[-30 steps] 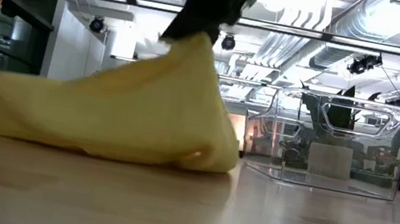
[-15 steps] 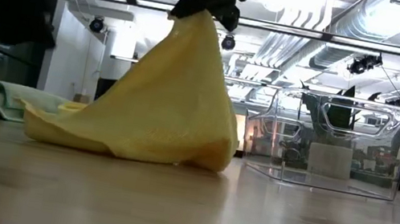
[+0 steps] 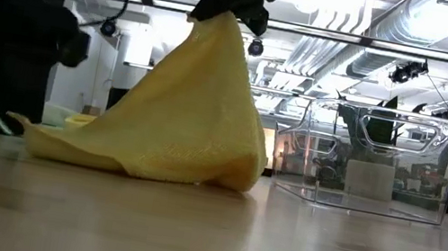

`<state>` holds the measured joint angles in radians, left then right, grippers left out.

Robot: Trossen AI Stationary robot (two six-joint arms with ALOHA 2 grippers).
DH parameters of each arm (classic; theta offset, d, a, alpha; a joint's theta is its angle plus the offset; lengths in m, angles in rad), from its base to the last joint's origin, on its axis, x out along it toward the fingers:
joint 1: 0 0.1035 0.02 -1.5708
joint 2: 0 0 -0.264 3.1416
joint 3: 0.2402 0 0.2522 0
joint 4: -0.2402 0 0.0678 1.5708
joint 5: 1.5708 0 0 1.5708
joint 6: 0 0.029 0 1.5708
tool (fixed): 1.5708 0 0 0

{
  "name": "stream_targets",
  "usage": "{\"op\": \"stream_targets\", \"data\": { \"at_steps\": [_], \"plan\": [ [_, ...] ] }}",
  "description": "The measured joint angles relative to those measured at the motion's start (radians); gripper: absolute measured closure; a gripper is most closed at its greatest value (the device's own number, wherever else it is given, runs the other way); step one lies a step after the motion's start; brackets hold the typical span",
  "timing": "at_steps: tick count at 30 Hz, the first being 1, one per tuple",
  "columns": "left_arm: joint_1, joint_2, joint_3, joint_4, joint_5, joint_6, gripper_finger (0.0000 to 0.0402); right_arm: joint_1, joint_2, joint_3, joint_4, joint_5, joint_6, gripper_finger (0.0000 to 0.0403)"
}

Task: Fold microfiber towels
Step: Fold the middle yellow microfiber towel

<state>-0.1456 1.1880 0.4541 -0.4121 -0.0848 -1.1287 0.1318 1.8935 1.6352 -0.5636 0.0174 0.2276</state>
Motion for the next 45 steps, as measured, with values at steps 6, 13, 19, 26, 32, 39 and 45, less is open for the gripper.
{"op": "stream_targets", "data": {
  "at_steps": [6,13,19,26,32,39,45],
  "plan": [
    [0.066,0.015,0.0,0.061,0.147,0.062,0.0174,0.0,0.0,0.0,0.0,-0.001,0.0,0.0403],
    [0.08,0.013,0.0,0.095,0.224,0.077,0.0204,0.0,0.0,0.0,-0.001,-0.002,-0.011,0.0403],
    [0.08,-0.02,0.0,0.069,0.231,0.101,0.0315,0.0,-0.002,0.0,-0.011,-0.002,-0.034,0.0403],
    [0.109,-0.156,0.012,0.043,0.227,0.149,0.0391,0.0,-0.032,0.0,-0.059,-0.002,-0.034,0.0403],
    [0.228,-0.266,0.199,-0.168,0.208,0.321,0.0399,-0.02,-0.12,0.0,-0.069,0.093,-0.052,0.0403],
    [0.4,-0.289,0.569,-0.507,0.103,0.654,0.0401,-0.108,-0.237,0.0,-0.067,0.265,0.046,0.0403],
    [0.527,-0.276,0.776,-0.642,0.034,0.917,0.0401,-0.168,-0.276,0.0,-0.082,0.363,0.061,0.0403]
  ]
}}
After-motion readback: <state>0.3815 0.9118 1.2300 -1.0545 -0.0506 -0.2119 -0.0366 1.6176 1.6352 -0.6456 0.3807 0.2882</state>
